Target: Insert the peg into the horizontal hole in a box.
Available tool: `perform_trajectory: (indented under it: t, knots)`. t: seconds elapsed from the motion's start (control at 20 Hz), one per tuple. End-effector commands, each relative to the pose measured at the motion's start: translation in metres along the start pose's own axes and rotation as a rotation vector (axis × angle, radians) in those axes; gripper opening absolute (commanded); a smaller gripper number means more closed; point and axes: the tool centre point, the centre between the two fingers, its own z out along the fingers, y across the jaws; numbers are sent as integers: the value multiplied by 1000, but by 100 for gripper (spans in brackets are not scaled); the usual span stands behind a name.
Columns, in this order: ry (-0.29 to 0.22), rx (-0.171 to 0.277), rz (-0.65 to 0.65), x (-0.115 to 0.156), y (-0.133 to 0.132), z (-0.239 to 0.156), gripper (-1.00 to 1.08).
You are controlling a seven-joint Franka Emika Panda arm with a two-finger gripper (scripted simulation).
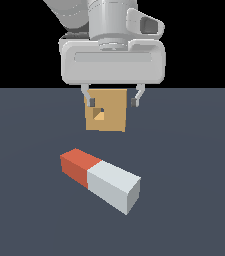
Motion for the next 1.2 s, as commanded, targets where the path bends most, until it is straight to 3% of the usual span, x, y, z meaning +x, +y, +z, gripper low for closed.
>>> perform_trajectory:
  t: [0.0, 1.15]
  knots:
    - [0, 0, -30, -3, -2, 3, 100]
    - [7, -3, -532, -51, -11, 55, 100]
